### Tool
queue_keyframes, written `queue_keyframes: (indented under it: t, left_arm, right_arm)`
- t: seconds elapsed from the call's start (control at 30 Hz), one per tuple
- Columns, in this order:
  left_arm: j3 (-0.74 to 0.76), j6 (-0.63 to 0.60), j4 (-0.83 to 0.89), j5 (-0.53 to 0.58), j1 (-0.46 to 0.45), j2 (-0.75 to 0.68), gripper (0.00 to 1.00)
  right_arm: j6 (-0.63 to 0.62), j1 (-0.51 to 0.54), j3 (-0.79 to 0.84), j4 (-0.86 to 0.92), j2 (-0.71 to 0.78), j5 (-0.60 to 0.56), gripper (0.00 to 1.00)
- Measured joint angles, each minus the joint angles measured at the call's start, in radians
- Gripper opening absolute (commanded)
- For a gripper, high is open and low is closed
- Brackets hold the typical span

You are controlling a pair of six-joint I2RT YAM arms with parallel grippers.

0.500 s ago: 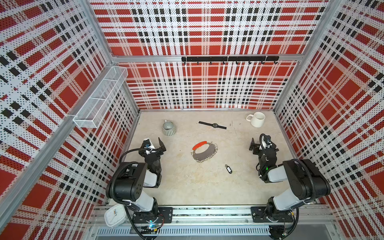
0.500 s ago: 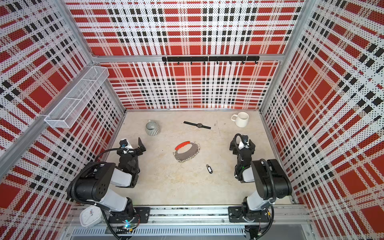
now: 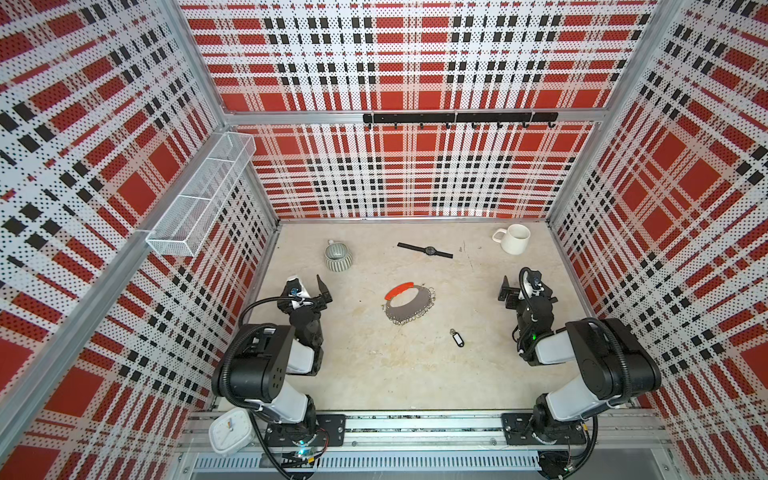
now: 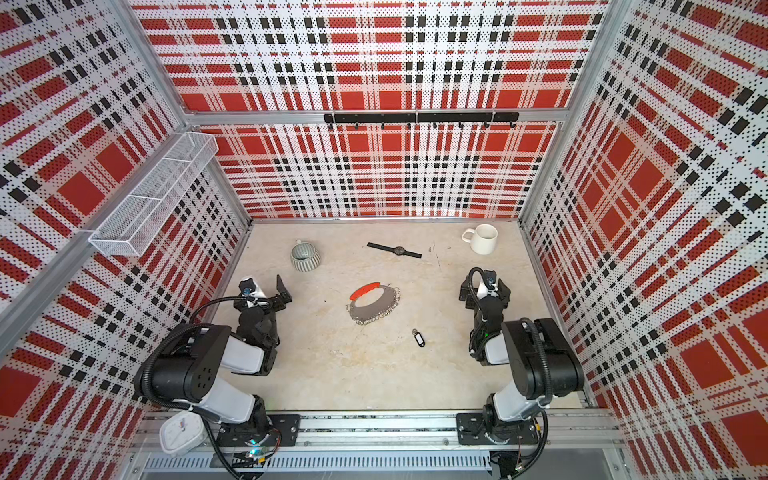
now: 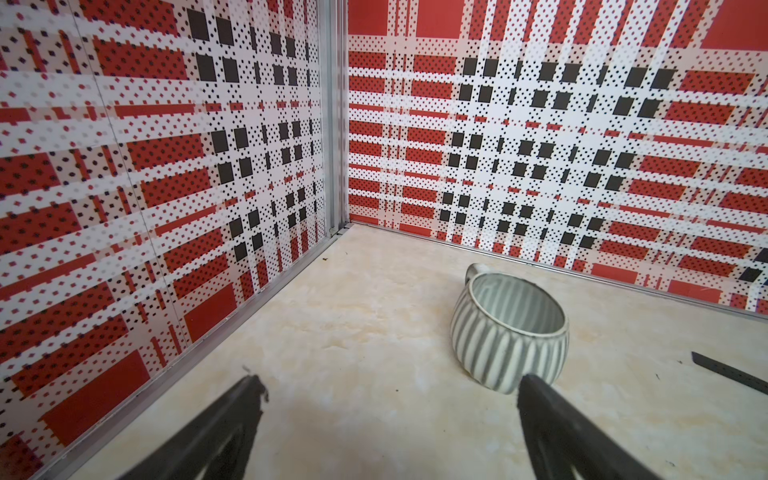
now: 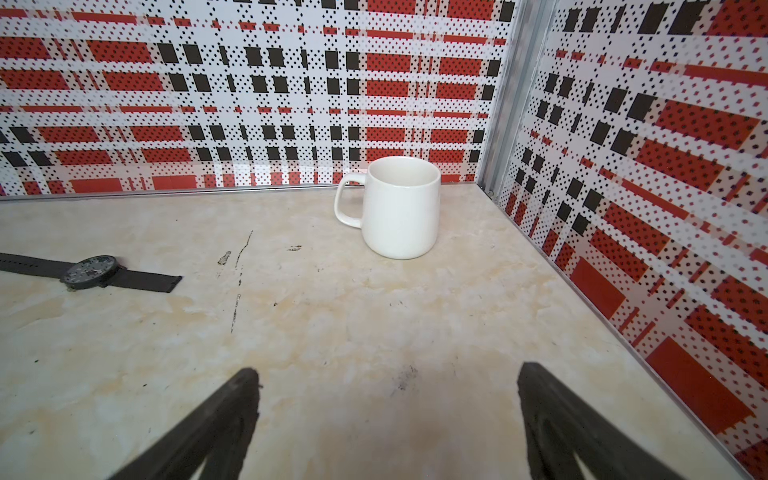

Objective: Put the keys on the keyring

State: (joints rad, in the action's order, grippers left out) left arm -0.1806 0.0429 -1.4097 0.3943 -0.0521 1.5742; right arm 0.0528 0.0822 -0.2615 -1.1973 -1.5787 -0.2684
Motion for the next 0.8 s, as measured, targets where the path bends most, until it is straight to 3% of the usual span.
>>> queue_keyframes:
  t: [0.6,0.8]
  left_arm:
    - [0.001,-0.005,-0.009,0.007,-0.008,0.000,0.98]
    - [0.083,-0.044,-0.126,0.053,-0.064,0.003,0.98]
  right_arm:
    - [0.000,0.000,0.000,0.002,0.000,0.003,1.00]
    - [0.000,0.001,0.000,0.002,0.000,-0.002,1.00]
